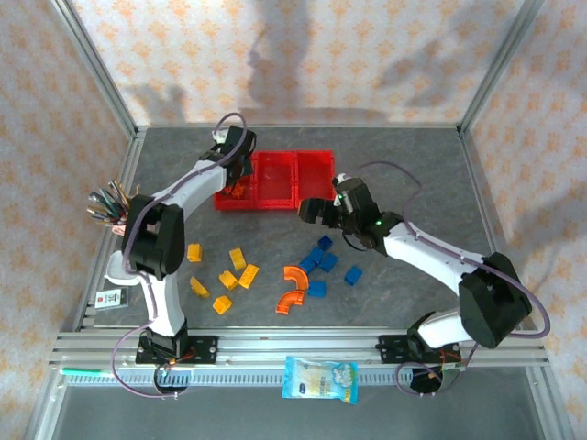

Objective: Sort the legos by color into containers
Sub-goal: Place the lego in the container, then pick up the lego from the middle-left of the table.

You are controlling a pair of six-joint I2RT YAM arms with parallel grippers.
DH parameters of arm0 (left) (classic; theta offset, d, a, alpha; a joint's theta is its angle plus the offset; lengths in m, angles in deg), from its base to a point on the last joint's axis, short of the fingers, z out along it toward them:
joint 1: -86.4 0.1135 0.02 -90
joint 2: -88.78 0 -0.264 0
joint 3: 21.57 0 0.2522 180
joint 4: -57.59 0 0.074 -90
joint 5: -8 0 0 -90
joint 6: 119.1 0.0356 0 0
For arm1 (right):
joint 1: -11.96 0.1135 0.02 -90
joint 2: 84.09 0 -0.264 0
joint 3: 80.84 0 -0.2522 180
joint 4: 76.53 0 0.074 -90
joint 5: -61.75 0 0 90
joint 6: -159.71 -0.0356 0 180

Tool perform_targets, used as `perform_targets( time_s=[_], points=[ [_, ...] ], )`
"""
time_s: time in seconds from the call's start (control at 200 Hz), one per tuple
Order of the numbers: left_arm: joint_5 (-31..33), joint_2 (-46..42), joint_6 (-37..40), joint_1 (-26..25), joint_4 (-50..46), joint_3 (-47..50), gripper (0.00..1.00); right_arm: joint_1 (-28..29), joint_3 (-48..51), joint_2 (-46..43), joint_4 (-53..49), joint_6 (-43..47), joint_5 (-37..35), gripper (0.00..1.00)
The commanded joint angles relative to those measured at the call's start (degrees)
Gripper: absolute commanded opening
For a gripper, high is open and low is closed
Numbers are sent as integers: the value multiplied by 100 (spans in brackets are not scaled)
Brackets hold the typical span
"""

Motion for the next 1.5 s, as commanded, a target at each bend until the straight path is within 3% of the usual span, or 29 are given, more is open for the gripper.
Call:
perform_targets(
  time_s=[0.0, 0.24, 0.531, 0.916, 1.491],
  points=[
    [-466, -914, -94, -192, -22, 570, 58, -8, -30, -145, -410, 161, 66, 100],
    [-613, -2328, -439, -1163, -34, 2213, 58, 105, 307, -342, -818, 256, 66, 100],
    [-1078, -3264, -701, -2460, 252, 3509, 58, 123, 1029, -701, -805, 137, 55, 100],
    [-1150, -2387, 426, -3500, 957, 3736, 57, -94, 1317, -908, -885, -2, 245, 100],
    [-990, -1417, 969, -3672, 916, 3569, 58, -149, 1389, -1078, -964, -34, 190, 100]
  ],
)
